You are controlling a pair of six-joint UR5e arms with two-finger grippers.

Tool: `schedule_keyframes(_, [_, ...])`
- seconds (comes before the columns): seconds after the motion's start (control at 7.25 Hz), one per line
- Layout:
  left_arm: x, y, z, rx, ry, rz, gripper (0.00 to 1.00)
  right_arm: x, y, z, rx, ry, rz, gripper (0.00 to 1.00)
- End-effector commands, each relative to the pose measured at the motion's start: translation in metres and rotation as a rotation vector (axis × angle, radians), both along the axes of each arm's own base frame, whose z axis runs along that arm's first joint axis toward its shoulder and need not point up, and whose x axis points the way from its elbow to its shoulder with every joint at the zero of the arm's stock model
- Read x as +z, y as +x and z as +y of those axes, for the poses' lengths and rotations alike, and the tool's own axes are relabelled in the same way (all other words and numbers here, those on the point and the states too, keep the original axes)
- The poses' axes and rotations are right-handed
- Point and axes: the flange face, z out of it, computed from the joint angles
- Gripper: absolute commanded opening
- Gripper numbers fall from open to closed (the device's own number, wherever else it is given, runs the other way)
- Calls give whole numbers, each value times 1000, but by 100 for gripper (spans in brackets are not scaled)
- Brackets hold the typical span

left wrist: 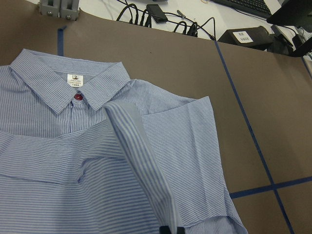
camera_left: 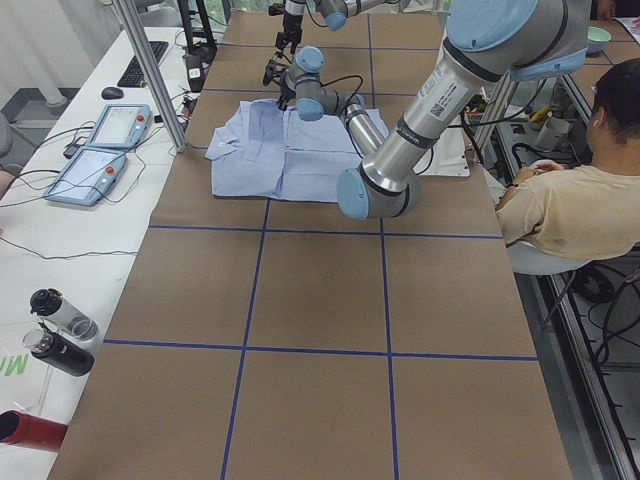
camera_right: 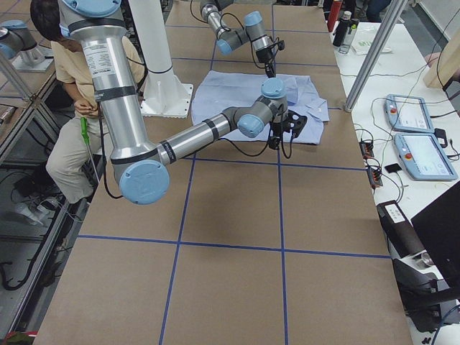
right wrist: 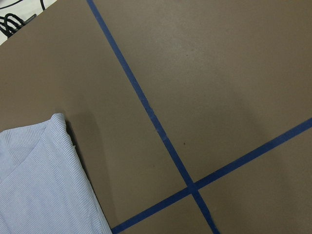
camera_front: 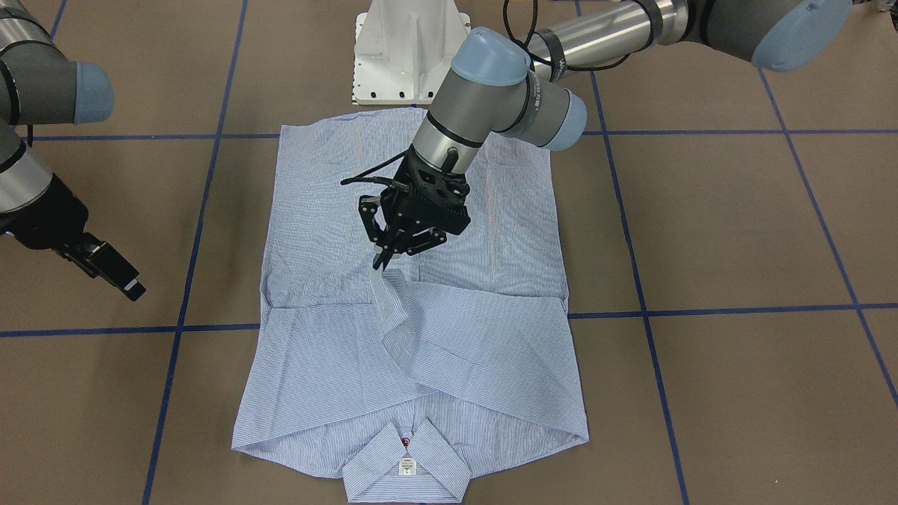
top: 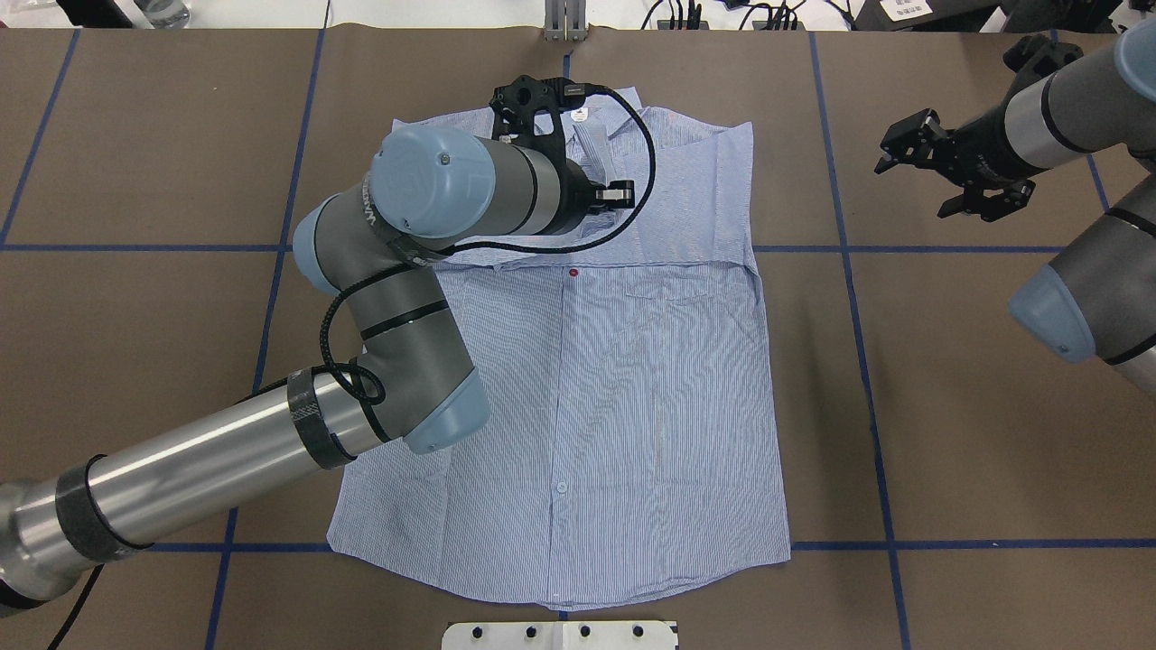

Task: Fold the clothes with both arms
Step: 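Release the sleeve and withdraw the left gripper while the right moves to the hem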

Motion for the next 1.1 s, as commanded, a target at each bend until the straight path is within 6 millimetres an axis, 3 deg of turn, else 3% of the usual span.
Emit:
schedule_keyframes(0.0, [-18, 17, 4, 2, -40, 35, 29, 5, 0, -1, 2, -7, 7, 100])
schedule_keyframes(0.14, [-46, 38, 1, 1, -83, 59, 46, 7, 2, 1, 3, -10, 8, 100])
schedule_keyframes(0.28, [-56, 49, 1, 4, -106, 68, 64, 6, 3, 2, 3, -9, 7, 100])
schedule_keyframes(0.41, [-51, 48, -2, -39, -98, 60, 85, 6, 3, 3, 3, -9, 7, 100])
schedule_keyframes(0.69, [-61, 41, 5, -44, -92, 76, 85, -2, -1, 6, 10, -4, -2, 100])
schedule_keyframes(0.83, [-46, 14, 20, -43, -87, 82, 85, -16, -12, 18, 2, -4, -26, 100])
schedule_keyframes(0.97, [-18, -34, 49, -35, -86, 77, 85, -33, -44, 40, 10, -35, -54, 100])
